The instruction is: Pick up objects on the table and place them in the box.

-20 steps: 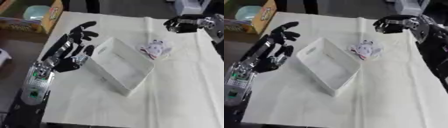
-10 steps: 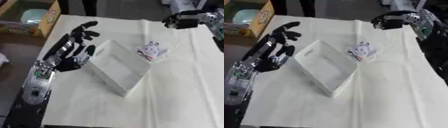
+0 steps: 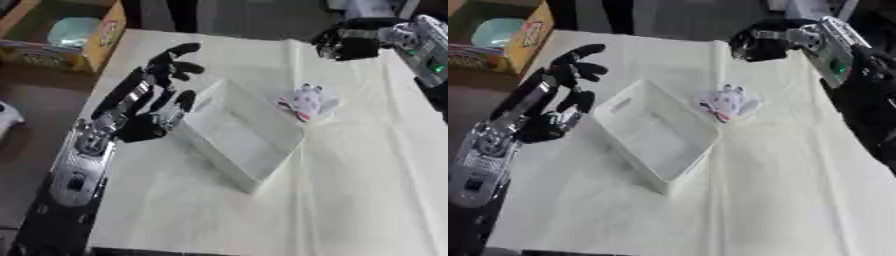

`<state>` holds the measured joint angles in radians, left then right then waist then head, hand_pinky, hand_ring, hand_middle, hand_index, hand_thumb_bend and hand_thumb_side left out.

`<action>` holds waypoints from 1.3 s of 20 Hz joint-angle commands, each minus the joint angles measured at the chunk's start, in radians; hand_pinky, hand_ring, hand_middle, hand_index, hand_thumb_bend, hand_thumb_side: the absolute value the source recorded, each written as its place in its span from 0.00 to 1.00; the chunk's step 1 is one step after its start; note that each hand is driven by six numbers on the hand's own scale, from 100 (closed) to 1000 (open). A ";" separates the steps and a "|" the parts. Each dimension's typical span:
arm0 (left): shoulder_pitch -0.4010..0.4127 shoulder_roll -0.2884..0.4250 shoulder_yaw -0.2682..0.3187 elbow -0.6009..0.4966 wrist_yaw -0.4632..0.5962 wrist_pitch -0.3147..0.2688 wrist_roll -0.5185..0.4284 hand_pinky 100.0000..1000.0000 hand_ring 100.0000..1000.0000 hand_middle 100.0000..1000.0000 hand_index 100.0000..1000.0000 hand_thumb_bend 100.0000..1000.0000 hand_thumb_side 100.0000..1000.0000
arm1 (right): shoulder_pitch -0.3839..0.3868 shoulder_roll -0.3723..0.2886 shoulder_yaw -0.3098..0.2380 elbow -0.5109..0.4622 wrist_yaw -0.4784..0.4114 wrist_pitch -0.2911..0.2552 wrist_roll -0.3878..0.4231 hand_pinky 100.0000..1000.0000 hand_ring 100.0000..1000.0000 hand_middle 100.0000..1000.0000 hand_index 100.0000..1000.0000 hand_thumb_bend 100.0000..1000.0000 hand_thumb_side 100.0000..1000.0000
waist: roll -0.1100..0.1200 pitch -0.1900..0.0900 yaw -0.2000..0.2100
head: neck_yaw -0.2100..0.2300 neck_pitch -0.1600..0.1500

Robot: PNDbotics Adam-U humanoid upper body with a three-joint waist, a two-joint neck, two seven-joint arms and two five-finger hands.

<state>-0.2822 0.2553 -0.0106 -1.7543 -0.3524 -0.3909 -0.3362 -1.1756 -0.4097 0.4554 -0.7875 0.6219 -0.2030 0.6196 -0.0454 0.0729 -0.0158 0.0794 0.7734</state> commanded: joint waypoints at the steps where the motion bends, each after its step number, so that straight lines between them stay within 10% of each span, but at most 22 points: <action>1: -0.014 0.018 0.000 -0.011 -0.004 -0.005 0.003 0.73 0.00 0.96 0.82 0.00 0.74 | -0.014 -0.011 0.023 -0.058 -0.011 0.032 0.000 0.77 0.82 0.80 0.93 0.00 0.95 | 0.004 -0.013 -0.001 | 0.004 -0.003; 26: -0.010 0.023 0.001 -0.011 -0.010 -0.009 0.003 0.73 0.00 0.97 0.82 0.00 0.75 | 0.020 -0.036 0.143 -0.330 -0.088 0.262 0.058 0.77 0.81 0.80 0.94 0.00 0.90 | 0.010 0.003 -0.010 | 0.002 -0.003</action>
<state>-0.2820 0.2563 -0.0106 -1.7542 -0.3602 -0.3961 -0.3344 -1.1407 -0.4156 0.6034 -1.0941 0.5364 0.0481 0.6767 -0.0394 0.0870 -0.0234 0.0794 0.7735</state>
